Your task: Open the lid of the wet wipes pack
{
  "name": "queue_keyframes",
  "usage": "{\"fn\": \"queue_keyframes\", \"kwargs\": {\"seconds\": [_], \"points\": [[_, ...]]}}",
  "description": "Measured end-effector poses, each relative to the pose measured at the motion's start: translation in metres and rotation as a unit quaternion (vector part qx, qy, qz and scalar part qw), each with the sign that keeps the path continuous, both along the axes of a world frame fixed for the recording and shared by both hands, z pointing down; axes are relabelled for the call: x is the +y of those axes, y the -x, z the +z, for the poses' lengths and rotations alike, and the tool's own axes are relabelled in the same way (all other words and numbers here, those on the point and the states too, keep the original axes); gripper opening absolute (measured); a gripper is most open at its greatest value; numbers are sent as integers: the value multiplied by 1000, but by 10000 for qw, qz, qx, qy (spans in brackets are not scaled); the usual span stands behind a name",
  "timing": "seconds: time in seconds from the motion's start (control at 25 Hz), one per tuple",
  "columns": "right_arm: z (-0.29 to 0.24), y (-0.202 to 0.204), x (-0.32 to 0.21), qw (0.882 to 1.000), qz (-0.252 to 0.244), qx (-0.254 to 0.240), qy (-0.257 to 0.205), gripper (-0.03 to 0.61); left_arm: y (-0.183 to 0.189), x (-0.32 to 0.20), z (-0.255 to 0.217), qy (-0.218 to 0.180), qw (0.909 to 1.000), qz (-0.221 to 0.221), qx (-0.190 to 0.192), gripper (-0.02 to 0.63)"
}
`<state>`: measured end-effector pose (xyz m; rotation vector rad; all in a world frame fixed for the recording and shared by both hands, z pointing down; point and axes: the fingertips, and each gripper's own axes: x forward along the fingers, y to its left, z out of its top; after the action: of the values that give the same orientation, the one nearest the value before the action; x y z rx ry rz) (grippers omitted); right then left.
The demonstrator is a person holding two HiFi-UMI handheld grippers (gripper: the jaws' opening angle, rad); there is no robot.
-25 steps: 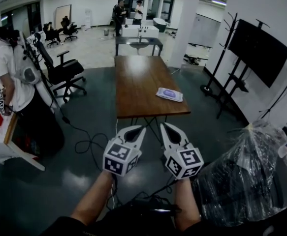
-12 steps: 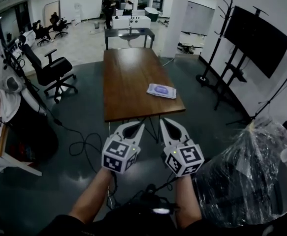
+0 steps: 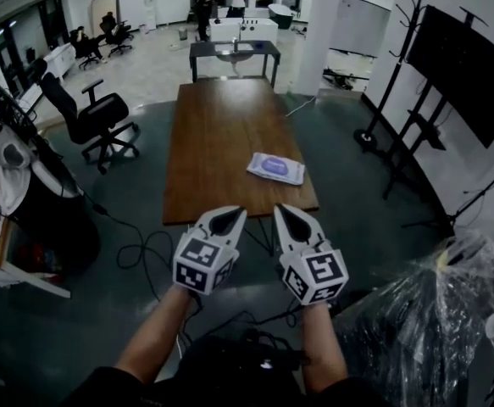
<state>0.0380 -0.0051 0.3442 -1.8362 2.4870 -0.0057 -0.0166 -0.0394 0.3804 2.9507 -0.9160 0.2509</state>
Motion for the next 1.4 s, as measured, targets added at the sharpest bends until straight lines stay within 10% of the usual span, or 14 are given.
{"fn": "queue_keyframes", "kwargs": {"seconds": [1.4], "points": [[110,-142,-278,9871,323,698,1402,11,-133,-290,142,1225,9882,-11,-917,6]]}}
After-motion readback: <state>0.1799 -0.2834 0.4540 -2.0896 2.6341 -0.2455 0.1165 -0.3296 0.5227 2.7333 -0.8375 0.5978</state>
